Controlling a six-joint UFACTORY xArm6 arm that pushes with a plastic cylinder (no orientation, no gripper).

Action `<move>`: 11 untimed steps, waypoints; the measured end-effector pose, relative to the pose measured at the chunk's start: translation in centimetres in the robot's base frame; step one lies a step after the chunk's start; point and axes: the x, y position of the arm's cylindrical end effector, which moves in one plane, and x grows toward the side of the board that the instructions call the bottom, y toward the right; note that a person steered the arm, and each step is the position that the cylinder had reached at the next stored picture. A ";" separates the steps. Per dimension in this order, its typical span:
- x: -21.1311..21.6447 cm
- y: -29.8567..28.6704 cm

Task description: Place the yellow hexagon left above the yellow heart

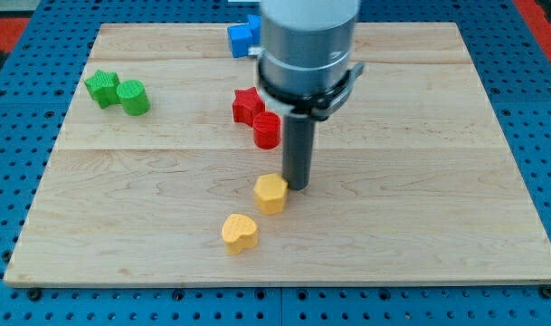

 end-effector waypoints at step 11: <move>-0.1 -3.2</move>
